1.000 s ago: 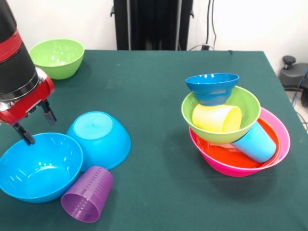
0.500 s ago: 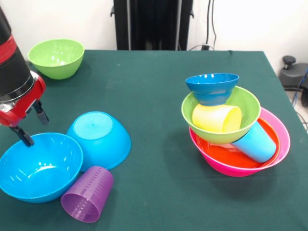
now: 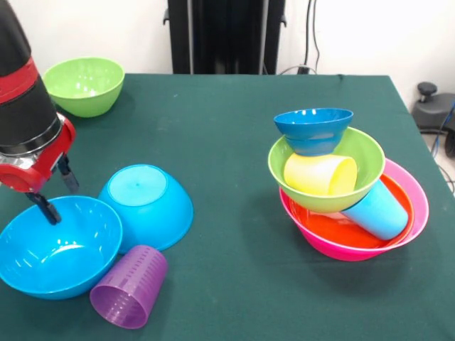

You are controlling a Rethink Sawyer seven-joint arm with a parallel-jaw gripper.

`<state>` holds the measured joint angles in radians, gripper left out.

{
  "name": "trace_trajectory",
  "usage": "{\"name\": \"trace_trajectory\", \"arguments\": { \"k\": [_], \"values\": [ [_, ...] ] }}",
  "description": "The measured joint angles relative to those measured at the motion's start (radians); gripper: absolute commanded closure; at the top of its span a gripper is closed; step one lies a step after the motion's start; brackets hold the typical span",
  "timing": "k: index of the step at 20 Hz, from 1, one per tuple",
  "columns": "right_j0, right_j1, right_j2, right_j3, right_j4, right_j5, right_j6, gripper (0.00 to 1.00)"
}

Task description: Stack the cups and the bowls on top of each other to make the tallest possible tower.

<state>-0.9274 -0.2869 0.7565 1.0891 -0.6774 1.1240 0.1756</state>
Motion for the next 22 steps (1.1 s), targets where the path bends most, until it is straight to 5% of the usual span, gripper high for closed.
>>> {"name": "trace_trajectory", "arguments": {
  "k": [22],
  "values": [
    [0.045, 0.033, -0.008, 0.021, -0.002, -0.064, 0.000, 0.00]
  ]
}}
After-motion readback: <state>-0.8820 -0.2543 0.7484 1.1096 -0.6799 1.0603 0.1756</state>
